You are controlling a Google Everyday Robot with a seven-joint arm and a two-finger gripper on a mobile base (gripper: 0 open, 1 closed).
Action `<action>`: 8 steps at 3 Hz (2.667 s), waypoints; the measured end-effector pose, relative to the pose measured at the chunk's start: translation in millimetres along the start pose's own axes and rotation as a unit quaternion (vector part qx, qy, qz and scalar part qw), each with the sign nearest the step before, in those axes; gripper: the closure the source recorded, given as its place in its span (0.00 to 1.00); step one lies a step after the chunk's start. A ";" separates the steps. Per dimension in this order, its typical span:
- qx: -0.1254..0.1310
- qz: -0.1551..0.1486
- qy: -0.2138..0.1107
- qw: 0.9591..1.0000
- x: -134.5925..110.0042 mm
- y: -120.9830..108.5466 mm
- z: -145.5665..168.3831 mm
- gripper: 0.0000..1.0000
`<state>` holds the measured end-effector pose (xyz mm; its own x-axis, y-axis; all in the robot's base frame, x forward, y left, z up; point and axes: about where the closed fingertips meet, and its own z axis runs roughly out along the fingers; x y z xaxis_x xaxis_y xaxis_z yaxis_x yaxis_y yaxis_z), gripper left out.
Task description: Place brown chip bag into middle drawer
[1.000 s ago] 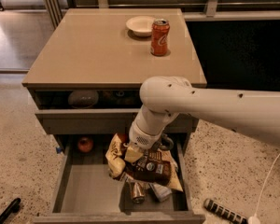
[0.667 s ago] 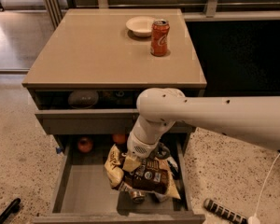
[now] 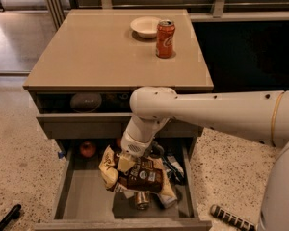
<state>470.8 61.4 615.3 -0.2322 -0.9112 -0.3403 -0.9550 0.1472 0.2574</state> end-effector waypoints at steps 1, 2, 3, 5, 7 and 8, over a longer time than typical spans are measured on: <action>-0.022 -0.005 0.002 1.000 3.0 6.9 24.3 1.00; -0.044 -0.011 0.005 0.999 6.7 15.0 52.8 1.00; -0.047 -0.008 0.004 0.999 9.6 14.1 54.0 1.00; -0.078 -0.029 -0.009 0.997 -24.3 6.7 84.8 1.00; -0.114 -0.029 -0.010 0.993 -12.0 16.5 131.1 1.00; -0.089 -0.034 -0.013 0.995 -13.3 18.3 128.8 1.00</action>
Offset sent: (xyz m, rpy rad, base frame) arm -0.0356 0.0238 -0.0656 0.0217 0.0988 0.0758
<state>432.6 125.8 508.0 -0.1749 -0.9063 -0.3848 -0.9212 0.0126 0.3890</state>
